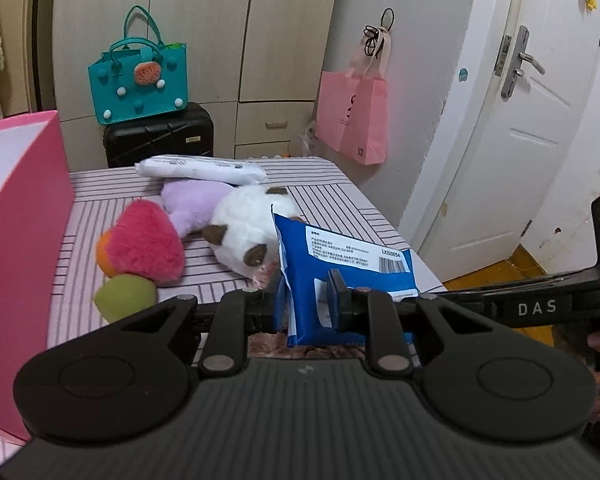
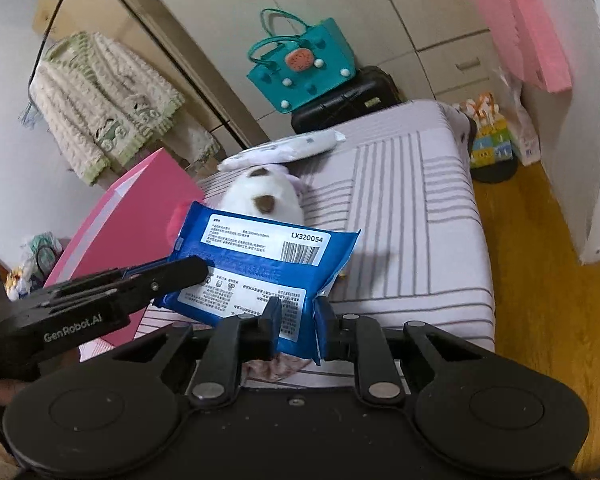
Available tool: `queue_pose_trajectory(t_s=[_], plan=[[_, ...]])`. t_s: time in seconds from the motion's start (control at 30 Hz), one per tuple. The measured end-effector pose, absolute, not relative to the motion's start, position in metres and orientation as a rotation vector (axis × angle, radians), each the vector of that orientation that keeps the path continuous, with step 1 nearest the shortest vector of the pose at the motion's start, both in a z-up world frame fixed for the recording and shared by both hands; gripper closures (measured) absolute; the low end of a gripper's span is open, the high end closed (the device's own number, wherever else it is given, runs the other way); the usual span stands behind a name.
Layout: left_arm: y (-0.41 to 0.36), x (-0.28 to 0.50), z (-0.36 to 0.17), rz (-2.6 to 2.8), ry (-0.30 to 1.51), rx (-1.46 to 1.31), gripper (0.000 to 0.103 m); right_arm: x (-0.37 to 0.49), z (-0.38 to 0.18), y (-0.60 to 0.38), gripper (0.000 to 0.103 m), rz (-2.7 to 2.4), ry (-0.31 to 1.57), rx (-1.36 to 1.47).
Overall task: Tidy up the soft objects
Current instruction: 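Lift the blue wipes pack, lower it into the pink box, open grippers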
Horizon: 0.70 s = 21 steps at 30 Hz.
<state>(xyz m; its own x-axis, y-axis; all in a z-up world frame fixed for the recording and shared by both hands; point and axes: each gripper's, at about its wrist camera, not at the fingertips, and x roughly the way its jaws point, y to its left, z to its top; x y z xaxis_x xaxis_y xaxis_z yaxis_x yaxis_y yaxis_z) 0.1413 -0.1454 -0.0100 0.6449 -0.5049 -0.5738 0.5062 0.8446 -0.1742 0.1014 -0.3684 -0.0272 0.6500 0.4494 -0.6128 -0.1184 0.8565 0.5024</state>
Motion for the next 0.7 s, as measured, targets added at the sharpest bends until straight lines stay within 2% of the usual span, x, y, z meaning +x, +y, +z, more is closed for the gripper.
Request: queue_pose_trajectory(t_s=[0.37, 0.7], plan=[[-0.095, 0.130, 0.030, -0.541, 0.608, 0.007, 0.081, 0.103, 0.026, -0.314, 0.075, 0.393, 0.771, 0.275], [-0.035, 0.135, 0.067, -0.497, 0.654, -0.028, 0.081, 0.122, 0.068, -0.256, 0.074, 0.454, 0.761, 0.174]])
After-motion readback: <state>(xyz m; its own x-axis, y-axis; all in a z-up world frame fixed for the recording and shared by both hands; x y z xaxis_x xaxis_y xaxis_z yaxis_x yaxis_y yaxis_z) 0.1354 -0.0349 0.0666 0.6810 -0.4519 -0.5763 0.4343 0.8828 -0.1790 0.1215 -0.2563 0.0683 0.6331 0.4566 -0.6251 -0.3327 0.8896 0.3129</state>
